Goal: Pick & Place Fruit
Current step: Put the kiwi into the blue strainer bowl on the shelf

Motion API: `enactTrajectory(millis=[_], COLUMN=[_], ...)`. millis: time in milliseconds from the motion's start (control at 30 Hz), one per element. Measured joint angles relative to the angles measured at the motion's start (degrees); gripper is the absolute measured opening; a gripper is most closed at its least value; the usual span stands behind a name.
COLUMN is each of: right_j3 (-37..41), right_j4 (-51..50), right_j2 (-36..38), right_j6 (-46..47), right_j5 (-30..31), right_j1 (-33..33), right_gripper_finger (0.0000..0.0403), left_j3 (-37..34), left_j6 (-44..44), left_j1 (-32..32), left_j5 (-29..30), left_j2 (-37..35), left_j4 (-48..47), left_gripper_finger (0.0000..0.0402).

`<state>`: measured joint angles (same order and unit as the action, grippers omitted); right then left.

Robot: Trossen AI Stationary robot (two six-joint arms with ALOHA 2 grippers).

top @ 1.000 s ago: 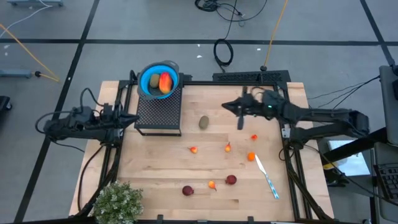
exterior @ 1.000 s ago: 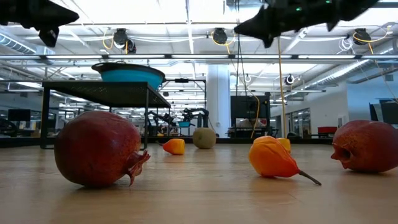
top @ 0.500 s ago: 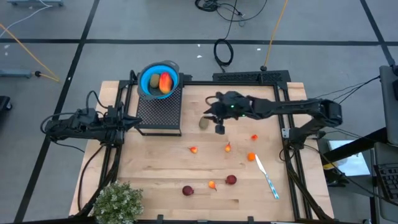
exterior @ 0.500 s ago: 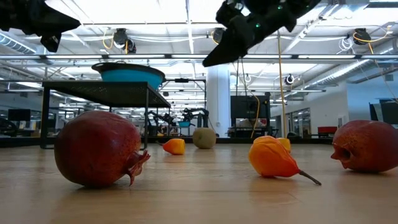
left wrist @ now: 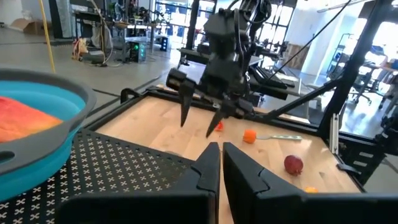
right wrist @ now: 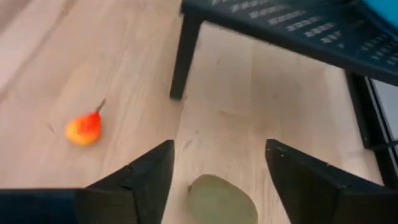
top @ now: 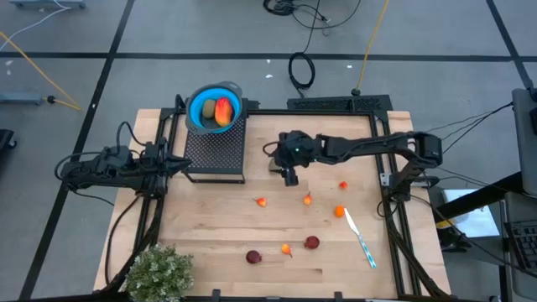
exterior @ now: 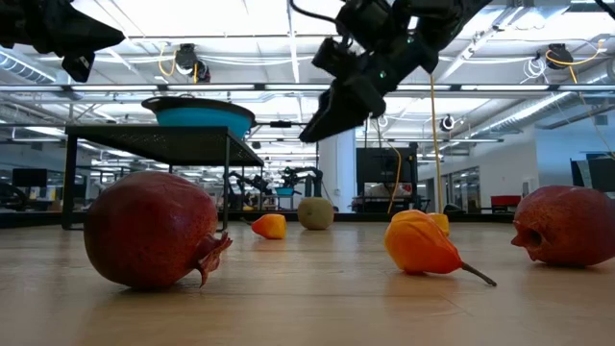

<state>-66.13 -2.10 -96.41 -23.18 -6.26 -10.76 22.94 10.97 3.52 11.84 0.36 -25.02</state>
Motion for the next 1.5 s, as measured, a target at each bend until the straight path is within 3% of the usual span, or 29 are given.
enactTrajectory(millis=[167, 500, 833, 1200, 1500], right_j3=[0.02, 0.09, 0.09, 0.23, 0.09], right_j4=[-1.58, -6.26, -6.74, -5.19, -1.86], right_j2=[-2.58, -4.76, -4.78, -8.25, -12.12], right_j6=[-7.6, -16.8, -23.6, -24.81, -27.63], right_j5=[-0.92, -1.33, -1.53, -4.37, -1.44], right_j1=[-0.42, -3.48, -5.68, -7.6, -7.56], right_gripper_finger=[0.0276, 0.0296, 0.0298, 0.0298, 0.0298], left_j3=[0.02, 0.05, 0.09, 0.09, 0.09], left_j6=[0.03, 0.28, 1.8, 1.52, 1.36], left_j1=[0.0, 0.0, 0.0, 0.01, -0.01], left_j5=[0.0, 0.05, 0.05, 0.09, 0.2], left_j2=[0.0, 0.0, 0.0, 0.0, 0.0], left_j4=[-0.02, 0.0, -0.02, -0.04, -0.4], left_gripper_finger=[0.0002, 0.0025, 0.0002, 0.0028, 0.0009])
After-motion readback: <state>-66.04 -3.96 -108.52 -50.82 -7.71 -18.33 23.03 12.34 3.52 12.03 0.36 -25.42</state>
